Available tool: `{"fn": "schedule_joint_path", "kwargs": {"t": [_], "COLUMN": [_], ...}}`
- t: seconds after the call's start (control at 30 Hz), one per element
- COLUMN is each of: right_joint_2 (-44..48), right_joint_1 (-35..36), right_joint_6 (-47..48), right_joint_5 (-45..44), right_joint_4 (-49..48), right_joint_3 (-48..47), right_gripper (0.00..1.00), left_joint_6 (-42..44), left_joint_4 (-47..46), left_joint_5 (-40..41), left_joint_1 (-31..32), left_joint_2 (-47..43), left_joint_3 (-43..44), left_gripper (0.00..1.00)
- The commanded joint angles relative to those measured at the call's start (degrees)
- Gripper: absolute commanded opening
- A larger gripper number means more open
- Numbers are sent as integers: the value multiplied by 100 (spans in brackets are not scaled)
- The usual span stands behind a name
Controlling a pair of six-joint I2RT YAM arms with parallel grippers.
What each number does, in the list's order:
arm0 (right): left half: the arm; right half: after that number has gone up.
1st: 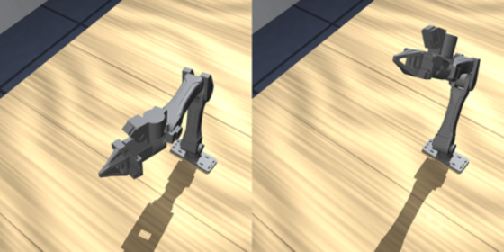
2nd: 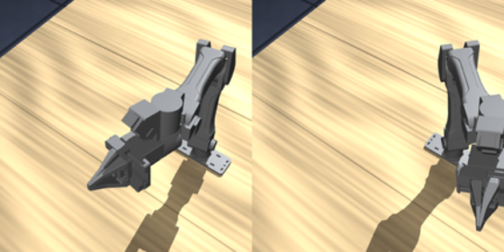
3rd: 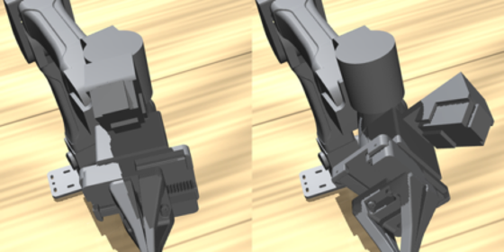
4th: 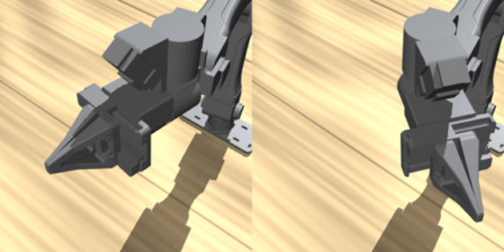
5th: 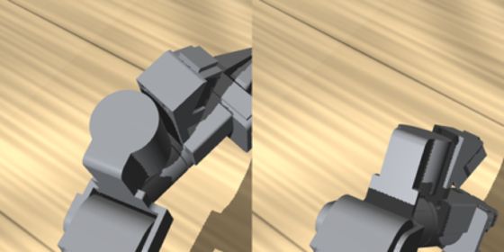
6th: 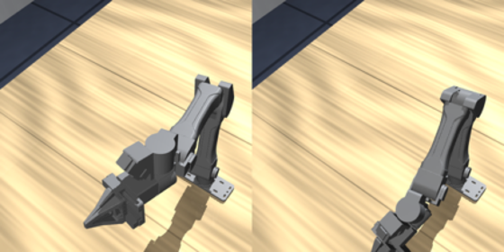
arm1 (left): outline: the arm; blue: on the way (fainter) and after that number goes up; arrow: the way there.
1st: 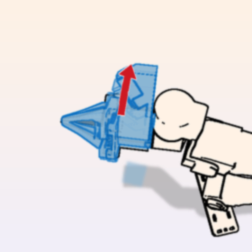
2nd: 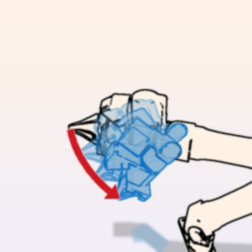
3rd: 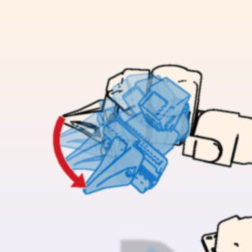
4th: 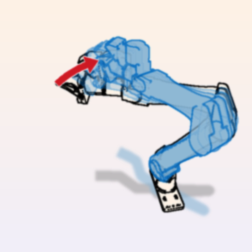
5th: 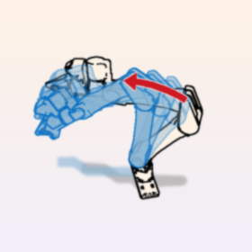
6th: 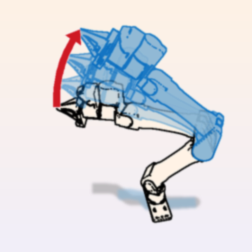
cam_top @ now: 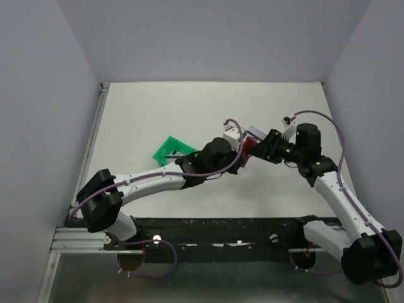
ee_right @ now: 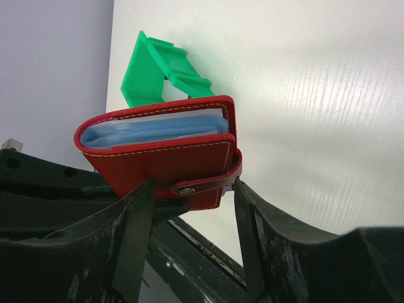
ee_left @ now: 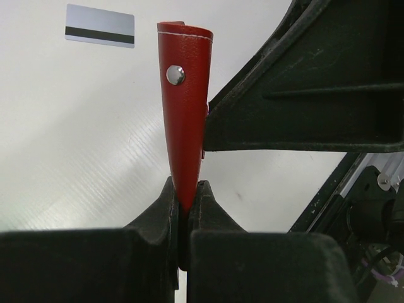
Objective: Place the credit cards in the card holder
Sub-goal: Open the card holder.
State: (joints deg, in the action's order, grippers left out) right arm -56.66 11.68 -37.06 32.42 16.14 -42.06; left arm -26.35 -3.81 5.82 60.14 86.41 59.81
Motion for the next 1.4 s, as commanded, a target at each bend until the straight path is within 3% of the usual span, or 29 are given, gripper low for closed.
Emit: {"fn": "schedule_joint_path", "kwargs": {"t": [0.0, 0.3, 0.43, 0.6, 0.87, 1.17, 1.37], "right_joint_2": [-134, -319, -398, -460, -547, -881, -601], "right_joint_1": [36, 27, 36, 45, 45, 80, 80], "right_joint_6": [-73, -135, -109, -82, 23, 296, 199], "right_joint_5": [-201, -202, -237, -298, -517, -1045, -1185], "right_joint_4": [-155, -261, -234, -208, 81, 864, 758], "right_joint_3": [84, 181, 181, 181, 120, -197, -135], "right_gripper": [61, 58, 51, 35, 0, 0, 0], "left_joint_6": [69, 60, 77, 77, 77, 68, 51], "left_joint_4": [-339, -594, -699, -752, -709, -726, -559], "left_joint_5": [-178, -292, -336, -319, -56, 314, 551], "left_joint_1": [77, 77, 77, 77, 77, 77, 68], "left_joint_2": [-186, -344, -397, -450, -555, -748, -731], "left_joint_3": [75, -83, -145, -207, -286, -435, -453], "left_gripper": [0, 0, 0, 0, 0, 0, 0]}}
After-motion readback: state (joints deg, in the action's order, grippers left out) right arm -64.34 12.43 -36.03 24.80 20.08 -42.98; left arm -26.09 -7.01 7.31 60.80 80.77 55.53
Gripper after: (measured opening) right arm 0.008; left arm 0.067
